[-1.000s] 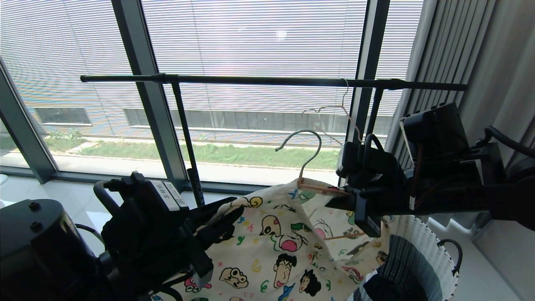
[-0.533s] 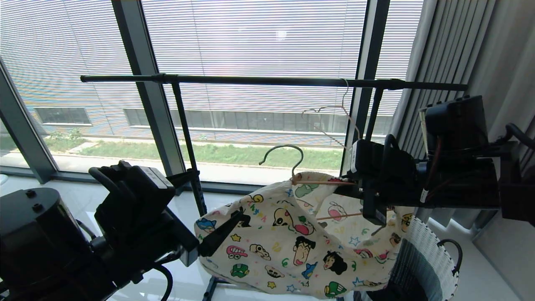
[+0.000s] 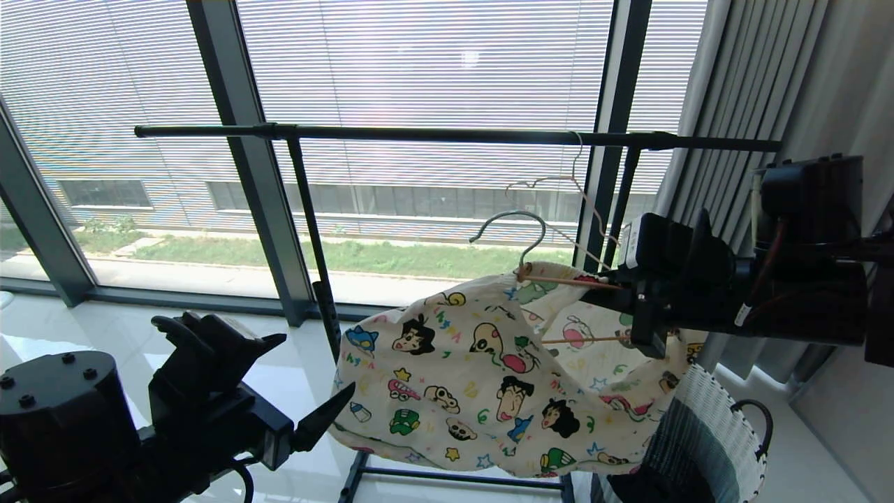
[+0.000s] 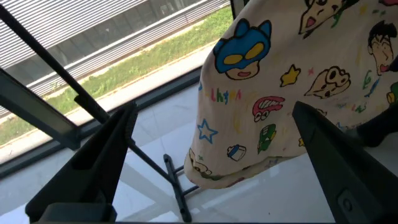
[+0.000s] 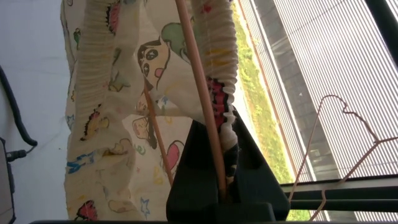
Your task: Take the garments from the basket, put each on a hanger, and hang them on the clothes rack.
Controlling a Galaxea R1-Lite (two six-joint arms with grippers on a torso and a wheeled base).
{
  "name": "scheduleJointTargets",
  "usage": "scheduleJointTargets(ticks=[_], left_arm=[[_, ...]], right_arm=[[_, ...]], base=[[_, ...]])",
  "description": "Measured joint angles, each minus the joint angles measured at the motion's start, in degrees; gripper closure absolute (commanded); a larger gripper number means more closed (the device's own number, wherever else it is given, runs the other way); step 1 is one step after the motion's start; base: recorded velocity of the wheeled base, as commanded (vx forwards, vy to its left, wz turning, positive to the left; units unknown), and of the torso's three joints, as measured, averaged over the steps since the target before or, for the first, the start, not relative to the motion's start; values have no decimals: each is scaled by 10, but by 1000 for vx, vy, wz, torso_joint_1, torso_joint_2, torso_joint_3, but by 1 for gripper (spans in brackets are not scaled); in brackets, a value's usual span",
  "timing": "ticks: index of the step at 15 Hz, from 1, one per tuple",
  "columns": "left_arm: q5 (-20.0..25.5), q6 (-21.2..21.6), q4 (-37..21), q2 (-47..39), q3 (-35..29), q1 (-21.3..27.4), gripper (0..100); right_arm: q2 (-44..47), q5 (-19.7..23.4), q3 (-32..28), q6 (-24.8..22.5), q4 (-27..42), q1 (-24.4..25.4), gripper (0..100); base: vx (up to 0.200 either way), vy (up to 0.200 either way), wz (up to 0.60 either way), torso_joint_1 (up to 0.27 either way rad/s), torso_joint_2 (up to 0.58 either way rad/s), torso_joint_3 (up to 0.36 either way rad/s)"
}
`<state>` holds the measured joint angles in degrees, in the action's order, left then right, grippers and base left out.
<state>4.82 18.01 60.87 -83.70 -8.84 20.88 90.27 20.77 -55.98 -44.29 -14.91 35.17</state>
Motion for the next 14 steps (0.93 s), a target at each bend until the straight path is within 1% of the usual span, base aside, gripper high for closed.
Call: scheduleJointTargets(ticks=[2,3,4,5,6,8,10,12,13,14], left_arm=[[10,-2,0,-19,-1,-22,0],[28,-2,0,-26,-2,-26,0],[55,-2,0,-31,-1,-28,0],[71,0,0,-36,1,-29,0],[74,1,1,-43,0,-30,0],[76,1,30,-63,-10,-36,0],[81,0,83,-86,-11,-41,0],[101,1,90,-98,2,-41,0],[117,3,90,-102,9,-41,100],[120,3,91,-104,12,-41,100]], right_arm=[[-11,12,9,2,0,-3,100],[-15,17,10,2,0,-4,100],[-19,20,11,3,-1,-4,100],[-23,24,11,2,-2,-3,100],[-27,28,13,2,-1,-3,100],[-35,30,20,2,-1,-1,100],[-43,30,23,2,-1,5,100],[-48,30,24,2,-1,9,100],[-49,30,24,2,-1,10,100],[-50,30,24,2,-1,10,100]], base=[[0,0,0,0,0,0],[0,0,0,0,0,0],[0,0,0,0,0,0],[0,0,0,0,0,0],[0,0,0,0,0,0],[0,0,0,0,0,0],[0,0,0,0,0,0],[0,0,0,0,0,0],[0,0,0,0,0,0],[0,0,0,0,0,0]])
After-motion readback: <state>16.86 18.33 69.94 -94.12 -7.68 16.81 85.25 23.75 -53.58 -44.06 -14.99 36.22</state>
